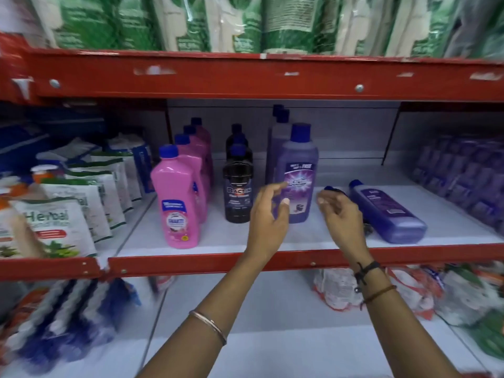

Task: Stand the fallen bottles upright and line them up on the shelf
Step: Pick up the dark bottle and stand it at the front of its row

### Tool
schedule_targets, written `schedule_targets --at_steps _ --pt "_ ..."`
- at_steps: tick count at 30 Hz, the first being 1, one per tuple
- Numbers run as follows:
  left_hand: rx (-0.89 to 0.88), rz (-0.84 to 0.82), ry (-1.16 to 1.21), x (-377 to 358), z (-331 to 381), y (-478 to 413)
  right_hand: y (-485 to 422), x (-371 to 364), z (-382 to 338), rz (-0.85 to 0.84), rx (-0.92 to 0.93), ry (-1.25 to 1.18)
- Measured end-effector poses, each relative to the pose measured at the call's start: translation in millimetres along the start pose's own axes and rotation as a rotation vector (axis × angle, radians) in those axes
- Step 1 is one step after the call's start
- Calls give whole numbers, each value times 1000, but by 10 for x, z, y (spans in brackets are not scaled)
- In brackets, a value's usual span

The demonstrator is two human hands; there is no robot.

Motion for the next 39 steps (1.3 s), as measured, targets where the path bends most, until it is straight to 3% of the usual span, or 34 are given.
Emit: schedule_targets --at_steps 4,8,11,15,21,26,30,39 --pt "211 -128 66 -661 -85 -121 -231 497 344 50 -95 239" --pt "424 -252 13 -1210 -214 -273 -399 670 545 -78 -224 427" --pt "591 -325 -162 -1536 -306 -438 -518 682 658 -194 -321 524" --pt "704 -300 -213 -1692 -391 -581 -610 623 721 -274 -363 589" --pt "667 -204 -50 -1629 -413 -558 -544 695 696 -167 -306 453" --pt "518 -205 147 -1405 -188 -412 -429 804 546 -113 -195 223" --pt "348 -190 141 -1124 -40 -269 -294 763 342 -101 -138 64" --pt "217 -15 77 -247 37 35 37 101 -59 -174 -51 -125"
Point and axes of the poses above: each hand's wrist, its own y-axis away from the middle knuckle, its own x-axis out of the back of the hand, z = x × y, the point moved 1 cm from there along -y, towards the middle knuckle, and after that the axes turned 3 degrees about -z, right-handed, at the moved point
